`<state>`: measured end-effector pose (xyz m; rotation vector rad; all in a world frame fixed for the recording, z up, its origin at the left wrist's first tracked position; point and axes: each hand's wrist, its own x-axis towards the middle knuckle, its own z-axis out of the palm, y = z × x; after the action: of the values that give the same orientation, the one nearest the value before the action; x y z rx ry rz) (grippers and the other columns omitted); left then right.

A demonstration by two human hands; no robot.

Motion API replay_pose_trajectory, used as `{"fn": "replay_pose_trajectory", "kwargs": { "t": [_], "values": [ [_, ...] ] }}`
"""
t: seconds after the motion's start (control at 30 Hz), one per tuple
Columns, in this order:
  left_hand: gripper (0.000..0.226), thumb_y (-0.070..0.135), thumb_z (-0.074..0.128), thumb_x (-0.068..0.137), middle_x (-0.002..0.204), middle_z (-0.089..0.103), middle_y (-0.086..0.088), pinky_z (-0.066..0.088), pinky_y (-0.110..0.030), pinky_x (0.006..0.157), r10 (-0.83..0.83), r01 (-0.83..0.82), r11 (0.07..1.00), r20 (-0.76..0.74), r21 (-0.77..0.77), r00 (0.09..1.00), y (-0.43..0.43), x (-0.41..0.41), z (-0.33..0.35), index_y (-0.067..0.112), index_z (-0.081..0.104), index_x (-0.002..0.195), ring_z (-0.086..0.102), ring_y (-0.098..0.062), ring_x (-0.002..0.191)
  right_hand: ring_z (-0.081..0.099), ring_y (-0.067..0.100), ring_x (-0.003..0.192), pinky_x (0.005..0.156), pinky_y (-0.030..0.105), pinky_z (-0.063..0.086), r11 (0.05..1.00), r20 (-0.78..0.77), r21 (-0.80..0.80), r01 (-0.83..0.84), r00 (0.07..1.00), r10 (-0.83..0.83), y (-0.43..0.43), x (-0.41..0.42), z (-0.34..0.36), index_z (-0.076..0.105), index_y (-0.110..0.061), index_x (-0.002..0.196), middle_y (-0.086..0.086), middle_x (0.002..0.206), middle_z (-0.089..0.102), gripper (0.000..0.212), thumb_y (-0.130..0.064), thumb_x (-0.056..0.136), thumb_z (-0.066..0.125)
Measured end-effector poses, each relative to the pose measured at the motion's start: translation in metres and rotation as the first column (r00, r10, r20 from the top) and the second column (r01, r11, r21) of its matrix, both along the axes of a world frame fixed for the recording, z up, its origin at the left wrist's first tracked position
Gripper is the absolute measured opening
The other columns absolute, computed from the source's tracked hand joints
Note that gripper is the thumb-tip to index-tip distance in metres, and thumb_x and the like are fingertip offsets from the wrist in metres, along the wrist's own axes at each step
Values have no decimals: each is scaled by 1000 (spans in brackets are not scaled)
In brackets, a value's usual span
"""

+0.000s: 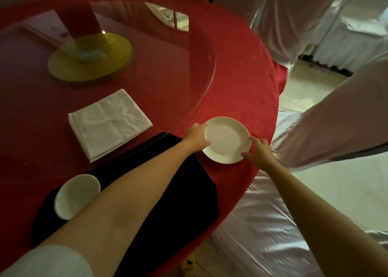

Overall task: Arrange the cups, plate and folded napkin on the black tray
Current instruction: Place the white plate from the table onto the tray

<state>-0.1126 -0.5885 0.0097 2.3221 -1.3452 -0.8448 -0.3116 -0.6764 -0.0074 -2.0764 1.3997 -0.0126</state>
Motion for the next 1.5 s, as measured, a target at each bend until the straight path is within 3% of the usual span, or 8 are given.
{"fn": "replay_pose_trajectory", "kwargs": {
  "t": [0.23,0.47,0.77,0.9,1.13,1.27,1.4,1.5],
  "values": [
    [56,13,61,78,131,42,-21,38,-42,100,5,-23,992,143,126,990,-25,6,-23,9,40,131,37,-37,123,44,37,118,101,41,37,997,143,40,70,987,-75,-7,5,-15,41,-5,130,22,131,39,69,-7,69,73],
    [34,0,50,81,124,43,-18,38,-34,73,96,-96,995,79,-11,992,-25,6,-26,7,48,114,52,-36,100,42,36,118,94,37,39,993,225,56,108,967,-118,-3,16,-13,34,-10,138,22,132,36,75,2,70,64],
    [36,-5,50,76,118,46,-16,35,-29,69,135,-134,985,-2,-112,991,-19,2,-16,9,51,110,41,-20,80,42,34,118,89,37,42,992,222,68,110,967,-123,-4,12,-4,33,-11,138,20,133,35,78,4,69,64],
    [41,-7,51,74,117,46,-17,37,-29,71,142,-146,977,-34,-158,989,-13,1,-9,9,53,112,50,-28,87,43,33,114,82,38,46,995,254,44,93,962,-101,-5,12,4,37,-13,135,19,127,38,75,5,67,62],
    [61,0,57,73,125,46,-13,42,-30,83,328,-350,919,-140,-185,934,39,9,22,17,46,131,53,-31,108,45,33,115,79,35,46,996,293,-1,-86,952,83,12,26,38,35,-13,138,19,132,37,76,7,70,62],
    [56,0,56,73,121,49,-14,44,-29,82,411,-442,881,-185,-171,892,91,14,29,18,50,126,55,-31,103,44,32,118,86,30,43,976,240,-3,-218,947,212,31,45,44,32,-10,140,17,134,37,79,7,70,64],
    [55,-2,53,75,119,48,-12,54,-44,85,569,-607,776,-222,-173,792,167,38,38,19,51,125,55,-27,95,40,28,123,88,24,37,915,212,-1,-404,894,395,73,102,55,31,-11,141,15,136,36,79,5,71,64],
    [57,-5,55,74,120,49,-13,52,-38,79,642,-672,721,-202,-166,739,211,45,29,18,49,126,55,-25,95,39,27,124,88,22,36,850,204,36,-525,837,508,106,131,47,30,-12,141,13,136,36,77,3,73,62]
  ]
}}
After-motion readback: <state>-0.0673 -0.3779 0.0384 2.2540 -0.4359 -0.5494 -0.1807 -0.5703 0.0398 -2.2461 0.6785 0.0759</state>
